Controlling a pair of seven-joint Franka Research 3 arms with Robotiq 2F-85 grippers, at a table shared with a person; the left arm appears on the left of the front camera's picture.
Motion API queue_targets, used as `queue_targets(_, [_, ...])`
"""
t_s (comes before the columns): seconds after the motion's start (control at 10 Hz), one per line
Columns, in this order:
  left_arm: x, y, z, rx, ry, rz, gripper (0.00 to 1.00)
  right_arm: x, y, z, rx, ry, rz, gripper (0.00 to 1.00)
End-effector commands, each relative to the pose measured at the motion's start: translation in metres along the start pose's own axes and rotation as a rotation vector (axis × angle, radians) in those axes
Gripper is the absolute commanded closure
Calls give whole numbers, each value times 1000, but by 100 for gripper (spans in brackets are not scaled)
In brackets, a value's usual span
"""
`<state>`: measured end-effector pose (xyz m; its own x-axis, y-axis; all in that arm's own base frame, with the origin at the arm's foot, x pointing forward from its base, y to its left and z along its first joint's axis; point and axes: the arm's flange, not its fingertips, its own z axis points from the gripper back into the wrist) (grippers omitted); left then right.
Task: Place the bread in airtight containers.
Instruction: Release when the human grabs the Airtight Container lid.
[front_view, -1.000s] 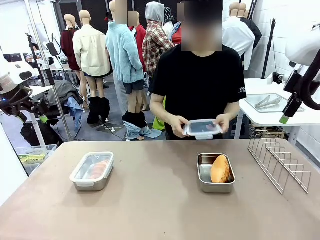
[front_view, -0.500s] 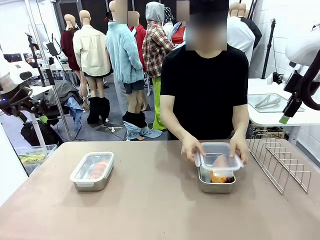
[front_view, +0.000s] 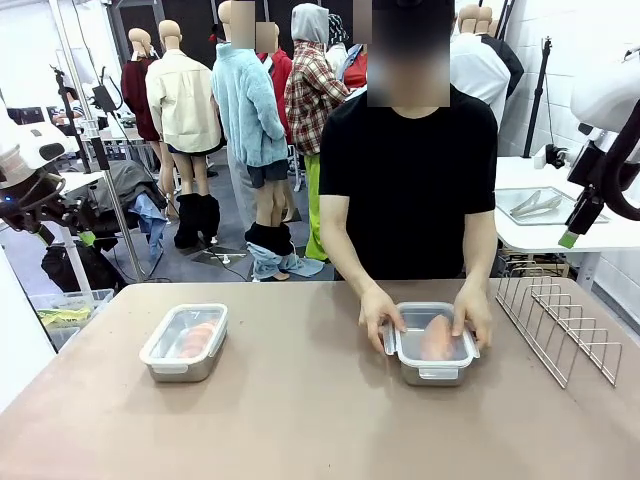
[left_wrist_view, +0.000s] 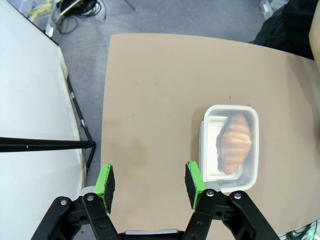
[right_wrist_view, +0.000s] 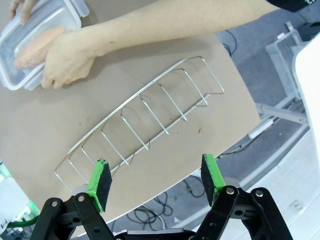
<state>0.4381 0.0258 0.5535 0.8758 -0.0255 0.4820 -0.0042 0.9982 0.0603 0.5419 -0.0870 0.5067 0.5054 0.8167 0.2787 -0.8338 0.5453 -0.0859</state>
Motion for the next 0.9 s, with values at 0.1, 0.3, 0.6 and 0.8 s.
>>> queue_targets(0.1, [0, 0, 1, 6, -1, 18, 26, 2, -4, 0, 8, 5, 1, 11])
queue_targets(0.3, [0, 0, 1, 6, -1, 18, 26, 2, -4, 0, 8, 5, 1, 11])
queue_targets(0.6, [0, 0, 1, 6, -1, 18, 26, 2, -4, 0, 8, 5, 1, 11])
queue_targets(0.8, [0, 0, 1, 6, -1, 18, 26, 2, -4, 0, 8, 5, 1, 11])
